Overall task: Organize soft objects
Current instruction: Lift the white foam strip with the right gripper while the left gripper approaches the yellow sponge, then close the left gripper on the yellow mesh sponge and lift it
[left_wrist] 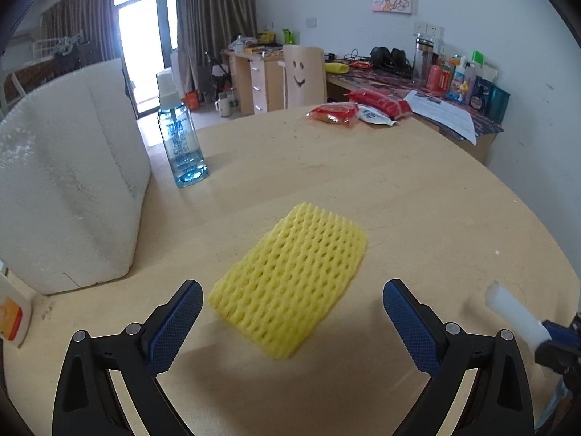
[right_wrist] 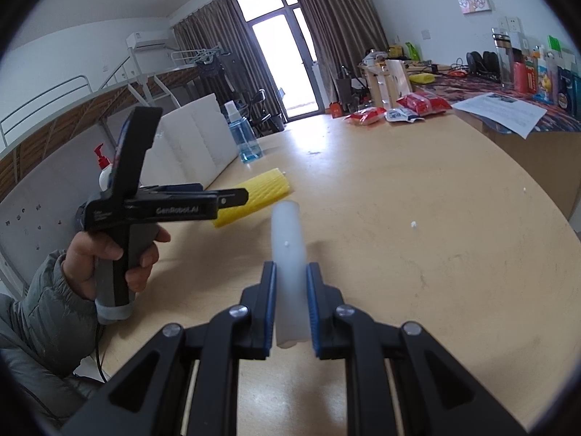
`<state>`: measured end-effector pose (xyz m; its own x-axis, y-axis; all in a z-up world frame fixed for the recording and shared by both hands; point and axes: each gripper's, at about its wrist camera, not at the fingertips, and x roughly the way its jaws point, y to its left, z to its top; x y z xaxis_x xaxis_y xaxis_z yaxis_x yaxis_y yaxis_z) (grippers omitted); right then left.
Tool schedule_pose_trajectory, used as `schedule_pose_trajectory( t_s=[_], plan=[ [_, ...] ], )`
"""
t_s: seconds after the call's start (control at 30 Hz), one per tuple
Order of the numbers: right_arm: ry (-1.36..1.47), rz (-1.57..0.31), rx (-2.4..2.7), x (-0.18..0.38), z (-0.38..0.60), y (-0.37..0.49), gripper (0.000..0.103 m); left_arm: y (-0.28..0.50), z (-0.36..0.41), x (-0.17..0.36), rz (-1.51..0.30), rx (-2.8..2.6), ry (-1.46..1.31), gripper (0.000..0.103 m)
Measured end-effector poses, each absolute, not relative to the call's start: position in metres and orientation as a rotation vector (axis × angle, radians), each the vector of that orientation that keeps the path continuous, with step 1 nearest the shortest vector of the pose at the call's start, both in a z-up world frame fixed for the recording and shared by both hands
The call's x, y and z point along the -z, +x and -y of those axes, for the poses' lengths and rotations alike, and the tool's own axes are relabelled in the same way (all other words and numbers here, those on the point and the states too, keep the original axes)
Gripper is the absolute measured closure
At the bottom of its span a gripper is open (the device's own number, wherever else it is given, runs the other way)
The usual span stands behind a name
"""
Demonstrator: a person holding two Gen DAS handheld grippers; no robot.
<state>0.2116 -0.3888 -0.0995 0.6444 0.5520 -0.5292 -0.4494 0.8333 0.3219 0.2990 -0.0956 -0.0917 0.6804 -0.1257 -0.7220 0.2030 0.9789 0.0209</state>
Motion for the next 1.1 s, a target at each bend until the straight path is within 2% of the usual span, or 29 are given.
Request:
schedule_pose_trajectory(
  t_s=[0.13,0.6,0.8,0.9,1.0,1.07,1.1],
  plan=[
    [0.169,-0.656,-0.579,0.100,0.390,0.211,0.084,0.309,0.097,0.101,-0.835,0.183,0.122,0.012],
    [0.159,-0.660,-0.580,0.098,0.390,0.208,0.084,0.317,0.095,0.109,-0.880,0.209,0.125,0.013],
    [0.151,-0.682,-0.576,0.099,0.385,0.208,0.084,0.317,0.095,0.109,-0.877,0.177,0.151,0.023],
    [0.138,-0.693,-0.580,0.099,0.381,0.211,0.084,0.317,0.091,0.108,-0.872,0.168,0.145,0.031],
    [0.129,-0.698,-0.583,0.097,0.378,0.213,0.084,0.316,0.083,0.106,-0.858,0.143,0.134,0.050],
    [0.125,-0.698,-0.584,0.097,0.376,0.213,0.084,0.318,0.073,0.104,-0.845,0.138,0.096,0.070],
    [0.123,-0.698,-0.587,0.097,0.376,0.214,0.084,0.318,0.069,0.103,-0.842,0.145,0.074,0.075]
  ],
)
